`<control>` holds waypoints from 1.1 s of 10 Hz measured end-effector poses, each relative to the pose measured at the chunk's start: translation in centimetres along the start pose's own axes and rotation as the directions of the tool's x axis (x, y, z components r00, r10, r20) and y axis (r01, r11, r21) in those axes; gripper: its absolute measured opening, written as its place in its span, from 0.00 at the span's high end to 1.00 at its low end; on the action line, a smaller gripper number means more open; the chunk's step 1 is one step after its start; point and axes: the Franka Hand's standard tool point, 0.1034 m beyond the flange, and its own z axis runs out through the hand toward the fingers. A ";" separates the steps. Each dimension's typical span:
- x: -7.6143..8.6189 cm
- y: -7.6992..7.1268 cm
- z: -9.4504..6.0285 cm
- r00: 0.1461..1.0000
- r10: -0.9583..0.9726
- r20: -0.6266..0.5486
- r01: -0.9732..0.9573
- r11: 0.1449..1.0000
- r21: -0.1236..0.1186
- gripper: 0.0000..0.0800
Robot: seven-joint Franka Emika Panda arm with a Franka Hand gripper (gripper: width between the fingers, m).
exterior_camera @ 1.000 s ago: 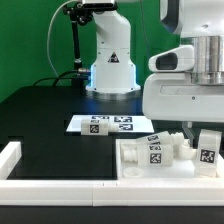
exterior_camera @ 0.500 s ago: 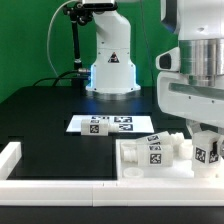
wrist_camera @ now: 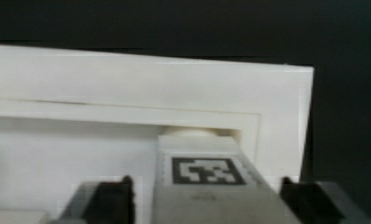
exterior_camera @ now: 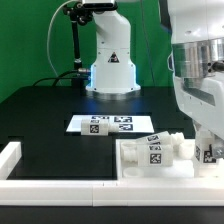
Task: Assemble one leg
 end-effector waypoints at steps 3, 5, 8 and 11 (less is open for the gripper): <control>-0.3 0.0 -0.1 0.920 -0.391 -0.017 0.391 0.920 -0.020 0.22; -0.2 0.1 0.1 0.824 -0.566 -0.032 0.566 0.824 -0.017 0.19; 0.0 0.1 0.1 0.705 -0.708 -0.029 0.708 0.706 -0.025 0.19; 0.6 -0.4 -0.4 0.277 -0.960 -0.025 0.957 0.278 -0.081 0.19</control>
Offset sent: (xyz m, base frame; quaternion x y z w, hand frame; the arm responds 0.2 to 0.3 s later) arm -0.0031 0.0109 0.0066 -0.0289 -0.0047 -0.3739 0.9270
